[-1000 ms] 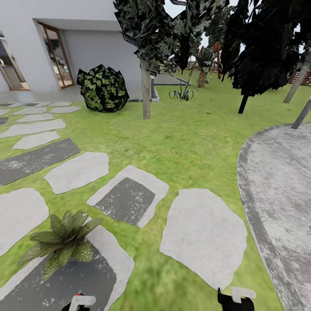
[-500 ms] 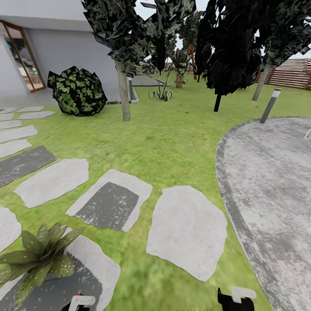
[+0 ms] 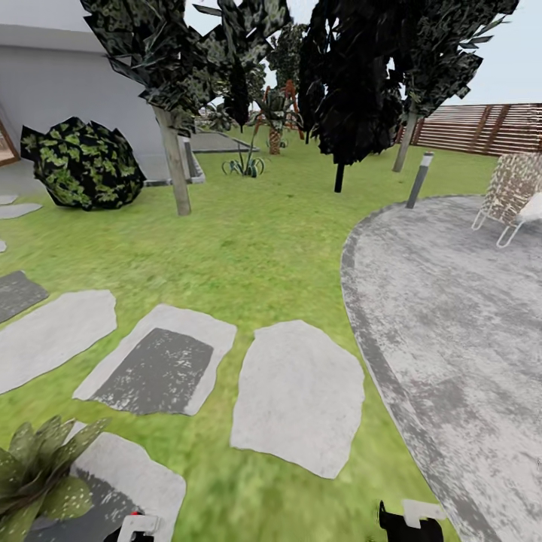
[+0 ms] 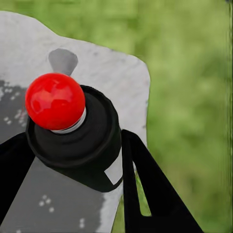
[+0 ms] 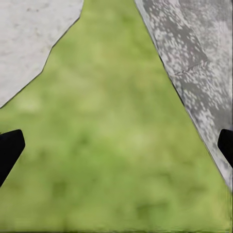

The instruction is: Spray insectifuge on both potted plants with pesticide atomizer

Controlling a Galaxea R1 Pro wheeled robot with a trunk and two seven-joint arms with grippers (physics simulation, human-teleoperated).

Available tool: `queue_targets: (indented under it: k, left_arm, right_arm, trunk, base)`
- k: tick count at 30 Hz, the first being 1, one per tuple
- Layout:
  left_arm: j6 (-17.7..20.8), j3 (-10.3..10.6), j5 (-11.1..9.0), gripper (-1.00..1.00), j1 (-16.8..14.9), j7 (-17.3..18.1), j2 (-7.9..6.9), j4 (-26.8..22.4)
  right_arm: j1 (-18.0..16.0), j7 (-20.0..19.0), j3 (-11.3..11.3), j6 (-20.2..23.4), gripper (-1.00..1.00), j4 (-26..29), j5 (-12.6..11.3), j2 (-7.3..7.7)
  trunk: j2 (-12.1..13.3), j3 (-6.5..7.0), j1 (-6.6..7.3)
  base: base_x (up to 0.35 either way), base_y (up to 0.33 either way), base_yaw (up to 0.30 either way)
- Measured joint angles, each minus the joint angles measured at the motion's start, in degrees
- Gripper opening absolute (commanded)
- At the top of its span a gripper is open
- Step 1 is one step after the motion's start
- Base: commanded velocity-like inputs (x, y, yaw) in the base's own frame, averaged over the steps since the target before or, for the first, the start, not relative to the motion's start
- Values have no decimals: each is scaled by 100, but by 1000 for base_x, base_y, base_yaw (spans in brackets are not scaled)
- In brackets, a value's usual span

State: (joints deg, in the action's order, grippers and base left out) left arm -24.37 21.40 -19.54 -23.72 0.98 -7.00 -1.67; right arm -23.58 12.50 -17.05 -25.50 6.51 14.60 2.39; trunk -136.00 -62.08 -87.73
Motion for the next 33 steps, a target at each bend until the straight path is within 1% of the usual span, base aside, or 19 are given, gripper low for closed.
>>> queue_targets:
  k: [14,33]
  left_arm:
    - [9,-9,-8,-100,0,-42,-10,0]
    - [8,-9,-13,-100,0,-43,-4,0]
  right_arm:
    - [0,1,0,0,100,-6,0,0]
    - [0,1,0,0,100,-4,0,0]
  trunk:
    - [0,26,0]
    - [0,27,0]
  base:
    - [0,0,-300]
    - [0,0,-300]
